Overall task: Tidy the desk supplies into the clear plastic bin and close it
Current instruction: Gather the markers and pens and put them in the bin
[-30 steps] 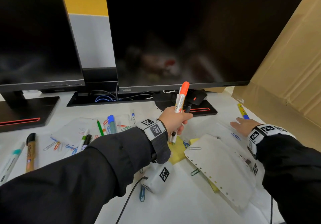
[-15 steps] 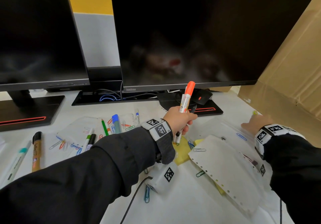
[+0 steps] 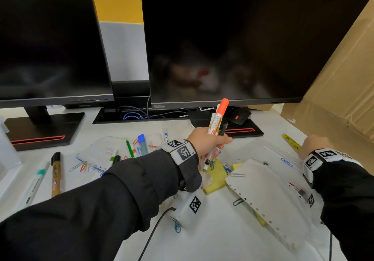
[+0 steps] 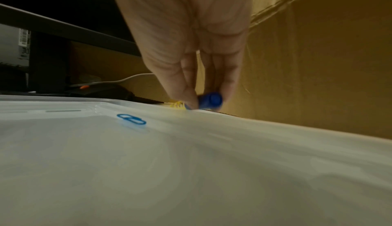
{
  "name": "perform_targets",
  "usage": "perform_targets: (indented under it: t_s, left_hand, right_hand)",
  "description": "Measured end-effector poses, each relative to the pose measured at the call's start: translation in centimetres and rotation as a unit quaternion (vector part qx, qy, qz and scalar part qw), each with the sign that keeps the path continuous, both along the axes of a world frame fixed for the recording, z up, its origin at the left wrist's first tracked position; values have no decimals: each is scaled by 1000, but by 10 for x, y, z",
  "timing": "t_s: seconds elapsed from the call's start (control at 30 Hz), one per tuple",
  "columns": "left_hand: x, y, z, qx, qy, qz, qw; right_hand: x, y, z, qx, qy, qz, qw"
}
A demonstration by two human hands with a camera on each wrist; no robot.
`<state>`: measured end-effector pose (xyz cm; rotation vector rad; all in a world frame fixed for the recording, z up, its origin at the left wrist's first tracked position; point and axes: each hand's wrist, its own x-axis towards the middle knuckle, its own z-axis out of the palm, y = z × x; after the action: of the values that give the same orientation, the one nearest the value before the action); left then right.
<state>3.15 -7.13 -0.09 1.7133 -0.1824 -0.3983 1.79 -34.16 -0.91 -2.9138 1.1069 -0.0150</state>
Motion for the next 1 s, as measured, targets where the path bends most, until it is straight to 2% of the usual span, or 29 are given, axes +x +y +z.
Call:
perform_targets:
  t_s: [0.07, 0.13, 0.23, 0.33, 0.4, 0.47, 0.5, 0.57, 0.7, 0.83, 0.93, 1.0]
  left_hand:
    - [-2, 6, 3, 20, -13, 6, 1000]
    - [-4, 11, 7, 28, -24, 16, 999]
    - [-9, 19, 14, 24, -39, 18, 999]
    - [-20, 26, 24, 19, -57, 4, 998]
    - [-27, 29, 28, 17, -67, -10, 998]
    - [-37, 31, 31, 22, -82, -16, 996]
    - [-43, 33, 32, 30, -89, -15, 995]
    - [-56, 39, 30, 31, -93, -35, 995]
    - [-81, 60, 21, -63, -21, -95, 993]
    - [-84, 78, 14, -85, -25, -20, 996]
    - [-82, 81, 10, -38, -64, 10, 997]
    - [-86, 76, 9, 42, -108, 15, 993]
  right_hand:
    - [-8, 0, 6, 23, -62, -6, 998]
    - [-15, 1, 12, 36, -174, 17, 984]
    - [-28, 11, 28, 30, -371, 116, 921]
    - [-45, 36, 49, 110, -453, 196, 863]
    - [-58, 64, 63, 233, -418, 252, 841]
    - [-67, 96, 71, 331, -311, 324, 830]
    - [-70, 112, 72, 348, -266, 351, 828]
    - [-70, 138, 72, 365, -242, 376, 816]
    - [-66, 175, 66, 440, -257, 371, 776]
    - [-66, 206, 53, 528, -281, 327, 732]
    - [-72, 230, 38, 598, -156, 291, 731]
    - [-76, 246, 26, 617, -129, 280, 724]
